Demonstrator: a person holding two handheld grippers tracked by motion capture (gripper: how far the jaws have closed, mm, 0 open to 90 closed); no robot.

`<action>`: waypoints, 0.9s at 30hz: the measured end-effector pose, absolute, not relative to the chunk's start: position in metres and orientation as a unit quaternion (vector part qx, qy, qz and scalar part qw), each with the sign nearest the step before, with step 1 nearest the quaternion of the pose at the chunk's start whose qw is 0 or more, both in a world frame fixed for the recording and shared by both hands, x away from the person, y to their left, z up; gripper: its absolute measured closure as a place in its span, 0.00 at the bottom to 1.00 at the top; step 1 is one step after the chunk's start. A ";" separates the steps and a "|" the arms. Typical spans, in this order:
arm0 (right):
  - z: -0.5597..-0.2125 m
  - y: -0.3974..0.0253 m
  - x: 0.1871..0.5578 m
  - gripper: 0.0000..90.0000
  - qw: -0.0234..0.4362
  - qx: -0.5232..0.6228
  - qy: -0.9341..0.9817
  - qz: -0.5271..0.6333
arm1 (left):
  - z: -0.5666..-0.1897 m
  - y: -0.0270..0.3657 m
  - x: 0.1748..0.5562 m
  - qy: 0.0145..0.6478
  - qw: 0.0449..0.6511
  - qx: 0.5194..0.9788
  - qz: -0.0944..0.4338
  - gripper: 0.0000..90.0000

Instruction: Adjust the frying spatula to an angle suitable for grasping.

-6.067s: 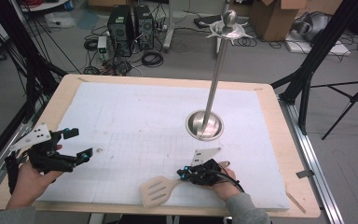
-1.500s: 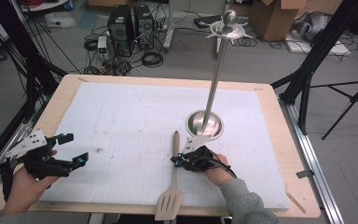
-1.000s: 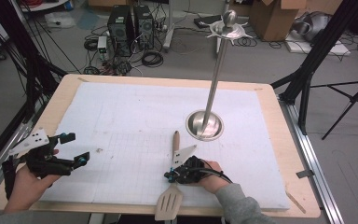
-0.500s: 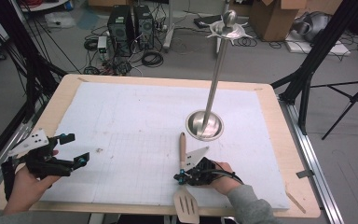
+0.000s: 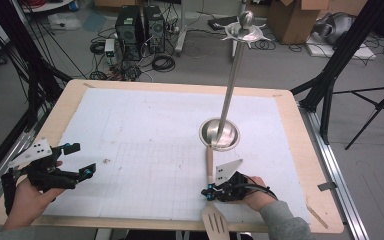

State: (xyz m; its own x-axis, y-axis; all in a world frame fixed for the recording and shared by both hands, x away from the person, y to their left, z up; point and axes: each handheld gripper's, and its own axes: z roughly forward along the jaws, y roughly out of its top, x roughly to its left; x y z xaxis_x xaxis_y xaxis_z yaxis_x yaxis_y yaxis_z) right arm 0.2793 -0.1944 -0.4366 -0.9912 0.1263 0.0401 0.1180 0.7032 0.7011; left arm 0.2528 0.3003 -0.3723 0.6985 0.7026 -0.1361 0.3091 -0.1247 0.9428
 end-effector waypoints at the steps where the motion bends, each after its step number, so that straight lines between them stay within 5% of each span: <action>1: -0.437 -0.197 0.279 1.00 0.005 0.068 0.922 0.381 | -0.372 0.300 0.253 0.345 0.562 0.731 0.174 0.03; 8: -0.435 -0.203 0.284 1.00 0.003 0.081 0.911 0.404 | -0.373 0.298 0.255 0.344 0.560 0.733 0.173 0.03; 16: -0.431 -0.239 0.318 1.00 0.068 0.217 0.872 0.434 | -0.374 0.296 0.257 0.342 0.558 0.737 0.172 0.03; 27: -0.447 -0.227 0.336 1.00 0.088 0.235 0.881 0.402 | -0.374 0.298 0.255 0.343 0.559 0.735 0.173 0.03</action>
